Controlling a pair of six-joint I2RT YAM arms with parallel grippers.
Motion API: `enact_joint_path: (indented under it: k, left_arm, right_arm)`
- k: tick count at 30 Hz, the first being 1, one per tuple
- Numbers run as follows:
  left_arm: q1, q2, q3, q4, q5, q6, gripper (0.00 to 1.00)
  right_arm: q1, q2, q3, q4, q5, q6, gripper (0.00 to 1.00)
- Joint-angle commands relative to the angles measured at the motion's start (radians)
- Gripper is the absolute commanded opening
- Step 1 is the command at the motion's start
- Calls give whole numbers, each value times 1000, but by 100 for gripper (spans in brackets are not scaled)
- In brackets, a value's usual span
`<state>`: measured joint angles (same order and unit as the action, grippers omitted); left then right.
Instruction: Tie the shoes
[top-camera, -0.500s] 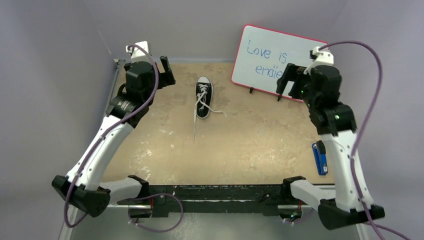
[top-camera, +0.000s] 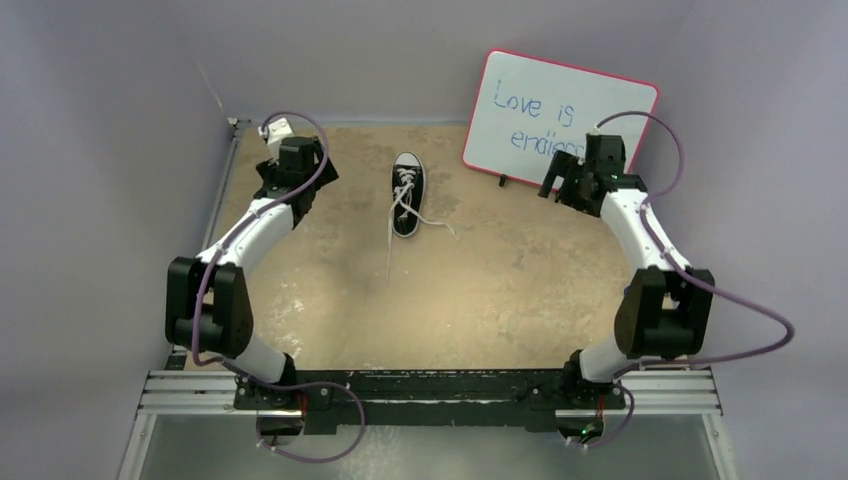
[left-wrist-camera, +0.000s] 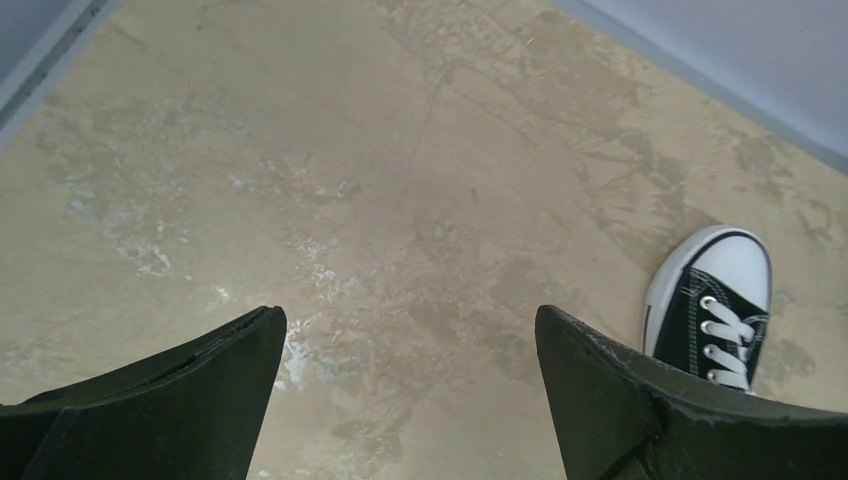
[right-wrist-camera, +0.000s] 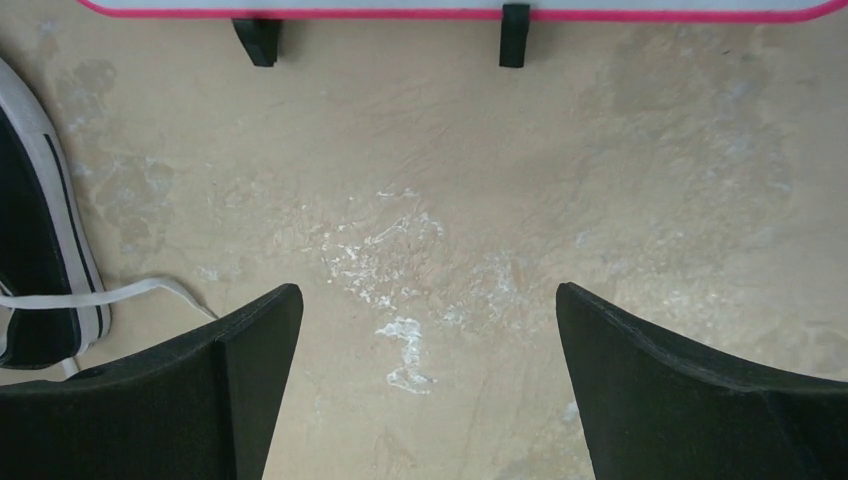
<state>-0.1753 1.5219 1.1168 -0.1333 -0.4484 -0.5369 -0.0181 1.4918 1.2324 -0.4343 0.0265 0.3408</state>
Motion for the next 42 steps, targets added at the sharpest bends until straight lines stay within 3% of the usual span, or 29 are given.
enact_joint_path:
  k: [1, 5, 11, 16, 22, 24, 27, 31, 34, 36, 42]
  left_arm:
    - [23, 57, 25, 114, 40, -71, 96]
    - [17, 77, -9, 172, 108, -82, 94]
    - [-12, 98, -32, 202, 317, -67, 89]
    - [-19, 215, 50, 36, 552, -32, 76]
    - [-21, 290, -10, 106, 775, -54, 70]
    - [-21, 341, 8, 97, 853, -58, 63]
    - [-21, 419, 42, 64, 928, -59, 60]
    - [-22, 455, 30, 98, 994, -82, 60]
    - [-26, 459, 14, 100, 994, -80, 60]
    - [-25, 451, 6, 72, 958, -72, 58]
    - [-10, 362, -29, -2, 877, -37, 57]
  right_arm:
    - [-6, 99, 59, 70, -154, 24, 99]
    - [55, 229, 120, 105, -266, 11, 97]
    - [197, 433, 271, 166, -505, 41, 85]
    - [340, 573, 422, 170, -569, 59, 83]
    - [438, 670, 547, 170, -638, 94, 79]
    - [467, 679, 555, 176, -631, 105, 78]
    - [512, 682, 550, 177, -611, 79, 79]
    - [562, 678, 578, 81, -392, 21, 79]
    - [587, 698, 620, 0, -208, 2, 78]
    - [614, 707, 619, -3, -126, 2, 72]
    - [652, 748, 682, -48, -136, 6, 62]
